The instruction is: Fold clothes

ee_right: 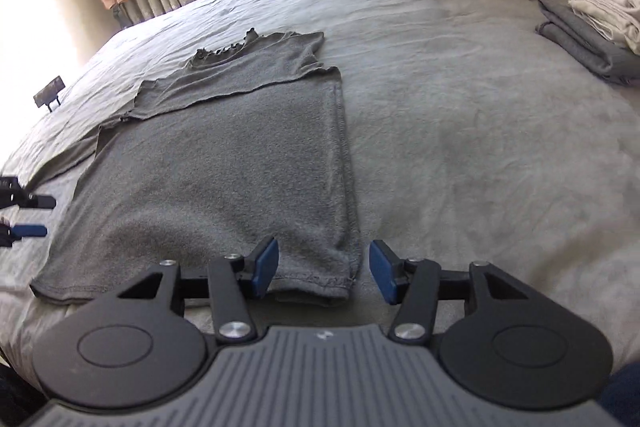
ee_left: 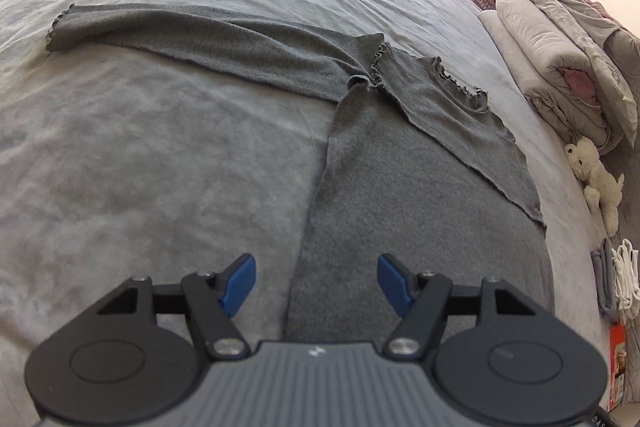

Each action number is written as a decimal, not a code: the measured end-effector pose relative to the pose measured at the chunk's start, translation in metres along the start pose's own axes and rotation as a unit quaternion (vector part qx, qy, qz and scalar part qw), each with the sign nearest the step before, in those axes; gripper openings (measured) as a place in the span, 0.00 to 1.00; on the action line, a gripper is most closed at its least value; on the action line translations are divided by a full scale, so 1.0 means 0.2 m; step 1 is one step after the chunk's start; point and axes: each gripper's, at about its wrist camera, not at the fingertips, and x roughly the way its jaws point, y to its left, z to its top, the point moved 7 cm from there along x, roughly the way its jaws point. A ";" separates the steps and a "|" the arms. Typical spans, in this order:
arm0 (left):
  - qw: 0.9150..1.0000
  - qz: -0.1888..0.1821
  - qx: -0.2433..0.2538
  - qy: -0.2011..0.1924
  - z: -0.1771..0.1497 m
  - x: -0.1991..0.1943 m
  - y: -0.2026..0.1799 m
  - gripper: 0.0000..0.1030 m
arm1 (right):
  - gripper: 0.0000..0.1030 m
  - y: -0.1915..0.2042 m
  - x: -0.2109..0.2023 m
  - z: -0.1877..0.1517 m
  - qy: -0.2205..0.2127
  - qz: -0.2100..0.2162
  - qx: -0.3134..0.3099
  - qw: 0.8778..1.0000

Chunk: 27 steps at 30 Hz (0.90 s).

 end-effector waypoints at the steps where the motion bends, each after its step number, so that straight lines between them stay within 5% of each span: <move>1: 1.000 -0.006 -0.004 -0.004 -0.04 -0.04 0.01 0.66 | 0.53 -0.02 0.00 0.00 0.002 0.005 0.014 1.000; 7: 1.000 -0.013 -0.010 -0.010 -0.27 -0.13 0.01 0.66 | 0.46 -0.10 -0.01 -0.03 0.012 -0.001 0.044 0.999; 11: 1.000 0.017 0.018 -0.014 -0.34 -0.08 -0.01 0.61 | 0.46 -0.11 0.01 -0.04 0.013 0.005 0.050 0.999; 13: 0.999 0.029 0.030 -0.015 -0.36 -0.06 -0.02 0.33 | 0.45 -0.10 0.03 -0.05 0.013 0.006 0.046 0.999; 14: 0.999 0.031 0.033 -0.013 -0.36 -0.05 -0.02 0.07 | 0.39 -0.10 0.03 -0.05 0.013 0.003 0.040 0.999; 15: 0.999 0.032 0.036 -0.011 -0.36 -0.05 -0.02 0.07 | 0.33 -0.10 0.03 -0.05 0.013 0.000 0.034 0.999; 17: 0.999 0.029 0.032 -0.010 -0.36 -0.06 -0.01 0.06 | 0.06 -0.09 0.04 -0.06 0.014 -0.001 0.023 1.000; 27: 0.999 0.009 0.032 -0.036 -0.29 -0.23 -0.03 0.06 | 0.01 -0.02 -0.16 0.06 -0.026 0.015 0.000 1.000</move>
